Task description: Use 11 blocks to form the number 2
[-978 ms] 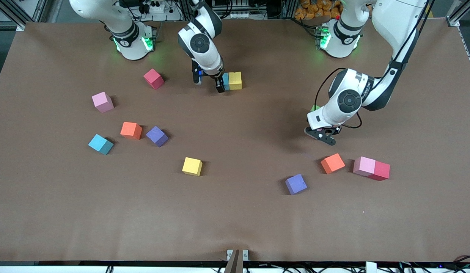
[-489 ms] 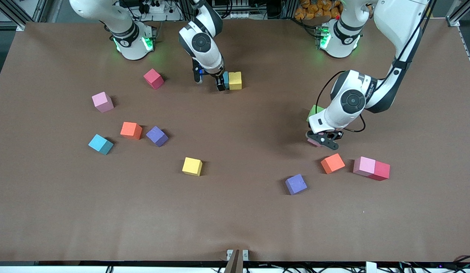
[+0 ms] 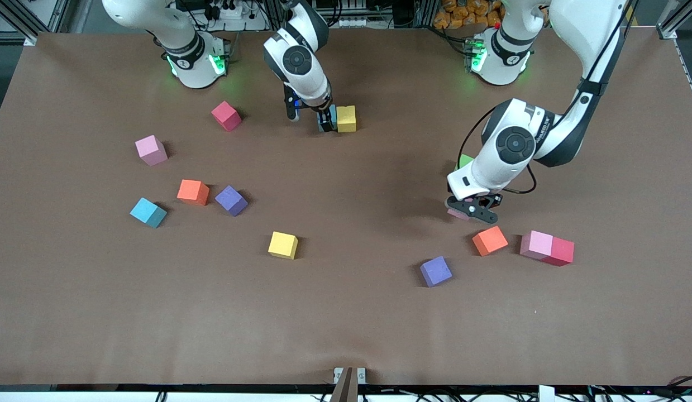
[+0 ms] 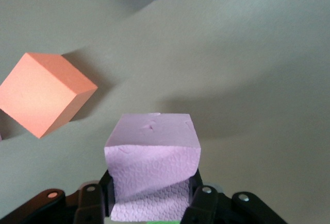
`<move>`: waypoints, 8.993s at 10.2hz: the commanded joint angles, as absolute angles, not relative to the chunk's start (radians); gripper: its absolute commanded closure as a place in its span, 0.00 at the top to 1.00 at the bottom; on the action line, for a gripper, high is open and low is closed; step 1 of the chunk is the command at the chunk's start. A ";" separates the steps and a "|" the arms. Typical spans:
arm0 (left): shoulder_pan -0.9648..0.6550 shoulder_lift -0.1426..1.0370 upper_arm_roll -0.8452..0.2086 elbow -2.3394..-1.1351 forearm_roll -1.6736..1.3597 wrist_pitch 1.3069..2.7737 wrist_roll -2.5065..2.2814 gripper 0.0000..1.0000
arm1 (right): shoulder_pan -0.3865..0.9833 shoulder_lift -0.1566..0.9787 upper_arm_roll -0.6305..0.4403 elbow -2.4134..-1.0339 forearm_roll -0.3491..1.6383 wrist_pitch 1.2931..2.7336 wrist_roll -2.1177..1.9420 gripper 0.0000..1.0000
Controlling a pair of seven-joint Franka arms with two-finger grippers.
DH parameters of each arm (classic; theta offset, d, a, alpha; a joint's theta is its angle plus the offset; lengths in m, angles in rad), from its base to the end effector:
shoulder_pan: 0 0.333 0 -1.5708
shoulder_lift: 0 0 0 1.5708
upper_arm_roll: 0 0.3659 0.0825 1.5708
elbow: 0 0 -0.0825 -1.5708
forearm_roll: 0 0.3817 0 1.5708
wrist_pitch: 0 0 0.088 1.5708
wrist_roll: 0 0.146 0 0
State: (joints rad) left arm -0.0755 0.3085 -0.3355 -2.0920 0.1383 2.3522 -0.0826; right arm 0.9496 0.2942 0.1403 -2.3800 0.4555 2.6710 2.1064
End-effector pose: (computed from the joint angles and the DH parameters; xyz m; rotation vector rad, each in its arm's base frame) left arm 0.5450 -0.2264 0.2901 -3.0712 0.6451 0.0425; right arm 0.2424 0.4571 0.2101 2.3428 -2.0357 -0.3813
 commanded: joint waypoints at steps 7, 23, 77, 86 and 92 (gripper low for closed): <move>-0.120 0.305 -0.403 -2.072 0.063 2.330 -0.135 0.53 | 0.868 0.201 0.133 -2.352 0.335 2.464 2.074 1.00; -0.143 0.337 -0.795 -2.267 0.292 2.324 0.122 0.52 | 0.341 0.506 0.132 -1.597 0.023 2.033 1.269 1.00; -0.422 0.508 -0.699 -2.134 0.325 2.318 0.212 1.00 | 0.377 0.853 0.140 -1.322 -0.156 2.180 0.715 0.00; -0.413 0.430 -0.706 -2.114 0.290 2.270 0.212 1.00 | 0.390 0.842 0.144 -1.328 -0.156 2.183 0.726 0.00; -0.339 0.356 -0.701 -1.964 0.230 2.039 0.221 1.00 | 0.396 0.819 0.149 -1.319 -0.153 2.180 0.723 0.00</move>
State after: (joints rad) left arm -0.3868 0.3852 -0.7042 -1.9787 0.2519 2.0743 0.2155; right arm 0.3973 0.8387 0.1379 -1.3123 -0.1378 2.1931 0.7083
